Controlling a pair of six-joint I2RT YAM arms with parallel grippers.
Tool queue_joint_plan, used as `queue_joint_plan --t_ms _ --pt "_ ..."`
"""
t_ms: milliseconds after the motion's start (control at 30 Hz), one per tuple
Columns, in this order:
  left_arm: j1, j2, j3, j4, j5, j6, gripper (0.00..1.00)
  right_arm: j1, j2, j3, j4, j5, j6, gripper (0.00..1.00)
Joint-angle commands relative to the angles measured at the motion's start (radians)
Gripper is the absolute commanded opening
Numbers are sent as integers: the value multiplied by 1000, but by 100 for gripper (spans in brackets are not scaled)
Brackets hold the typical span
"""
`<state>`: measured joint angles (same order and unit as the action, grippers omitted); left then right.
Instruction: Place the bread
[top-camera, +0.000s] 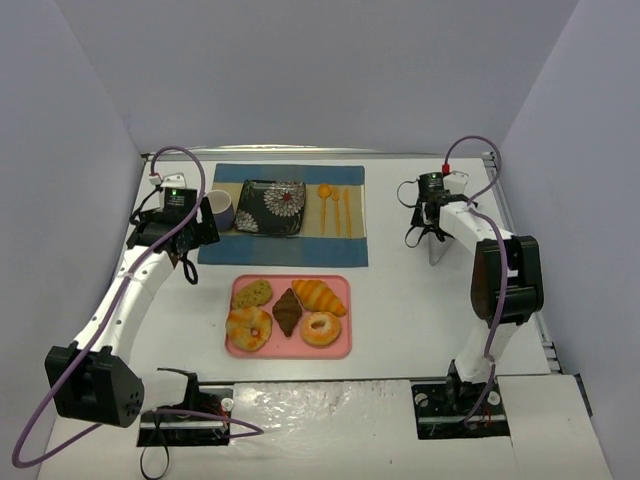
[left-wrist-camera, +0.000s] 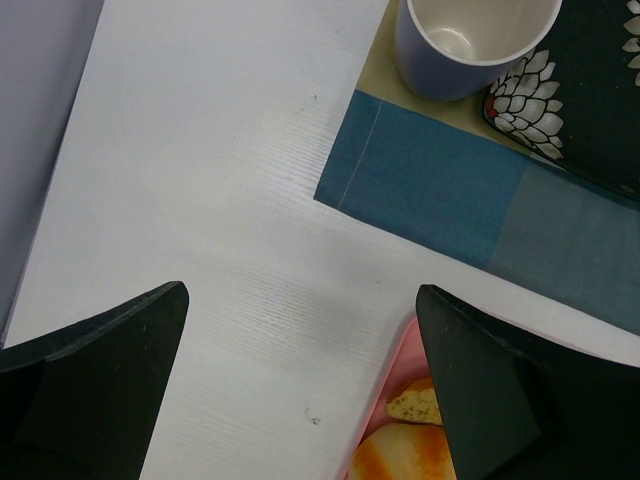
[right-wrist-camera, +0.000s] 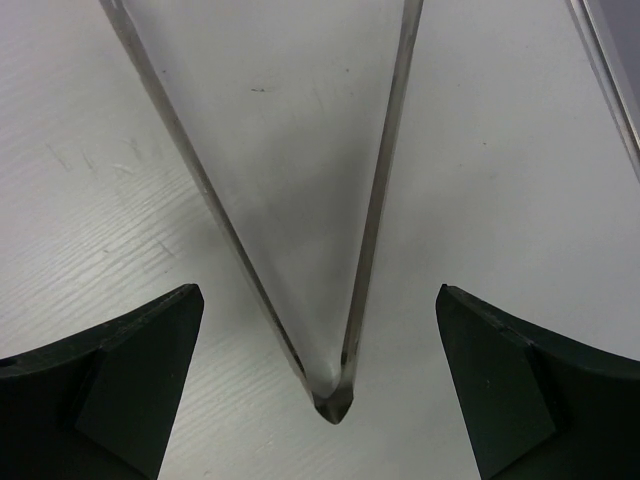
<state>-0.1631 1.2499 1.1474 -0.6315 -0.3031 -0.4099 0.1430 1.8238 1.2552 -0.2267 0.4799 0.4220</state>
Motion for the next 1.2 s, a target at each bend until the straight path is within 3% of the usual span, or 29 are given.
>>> queue_joint_plan --t_ms 0,333,600,1167 --pt "2 -27 3 29 2 -11 97 -36 -96 -41 136 -59 -52 100" --pt "2 -32 -8 42 -8 3 97 -78 -86 -95 263 -243 -120 100" --pt "2 -24 -7 49 -21 13 97 -104 -67 -89 250 -188 -110 100" --pt "2 -18 -7 47 -37 25 97 -132 7 -103 277 -251 -115 100"
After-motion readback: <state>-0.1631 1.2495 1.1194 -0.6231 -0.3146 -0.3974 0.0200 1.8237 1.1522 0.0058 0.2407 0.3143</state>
